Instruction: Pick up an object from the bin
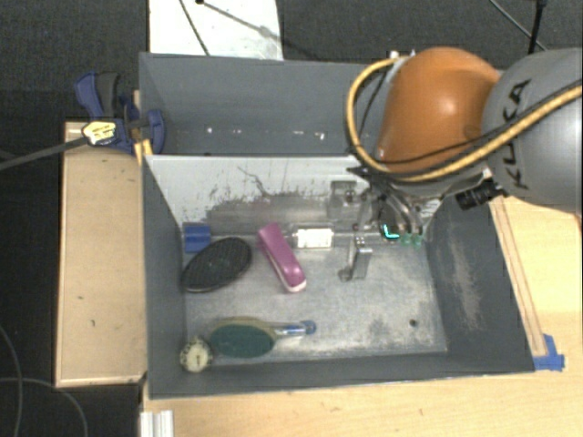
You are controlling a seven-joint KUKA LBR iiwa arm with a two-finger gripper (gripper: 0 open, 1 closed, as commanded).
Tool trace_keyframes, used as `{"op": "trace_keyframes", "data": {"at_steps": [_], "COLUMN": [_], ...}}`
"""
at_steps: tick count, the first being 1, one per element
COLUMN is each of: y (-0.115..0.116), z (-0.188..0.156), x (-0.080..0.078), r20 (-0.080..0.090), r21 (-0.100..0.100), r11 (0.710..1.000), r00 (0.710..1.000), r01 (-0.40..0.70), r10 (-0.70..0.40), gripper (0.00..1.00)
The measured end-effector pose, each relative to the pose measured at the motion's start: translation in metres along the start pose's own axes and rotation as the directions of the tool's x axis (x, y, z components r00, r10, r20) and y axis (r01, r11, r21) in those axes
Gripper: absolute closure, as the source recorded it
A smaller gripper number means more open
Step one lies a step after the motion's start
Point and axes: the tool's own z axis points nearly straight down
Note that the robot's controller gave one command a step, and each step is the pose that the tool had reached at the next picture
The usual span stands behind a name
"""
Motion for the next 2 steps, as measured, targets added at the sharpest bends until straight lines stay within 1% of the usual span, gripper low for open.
{"op": "trace_keyframes", "data": {"at_steps": [1,2], "y": [0.047,0.079], "z": [0.158,0.162], "x": [-0.002,0.057], "r20": [0.002,0.019], "r21": [0.0,0.002], "r11": [1.0,0.999], "r00": [1.0,0.999], "r01": [0.02,0.043], "r10": [-0.02,-0.043], "gripper": [0.0,0.0]}}
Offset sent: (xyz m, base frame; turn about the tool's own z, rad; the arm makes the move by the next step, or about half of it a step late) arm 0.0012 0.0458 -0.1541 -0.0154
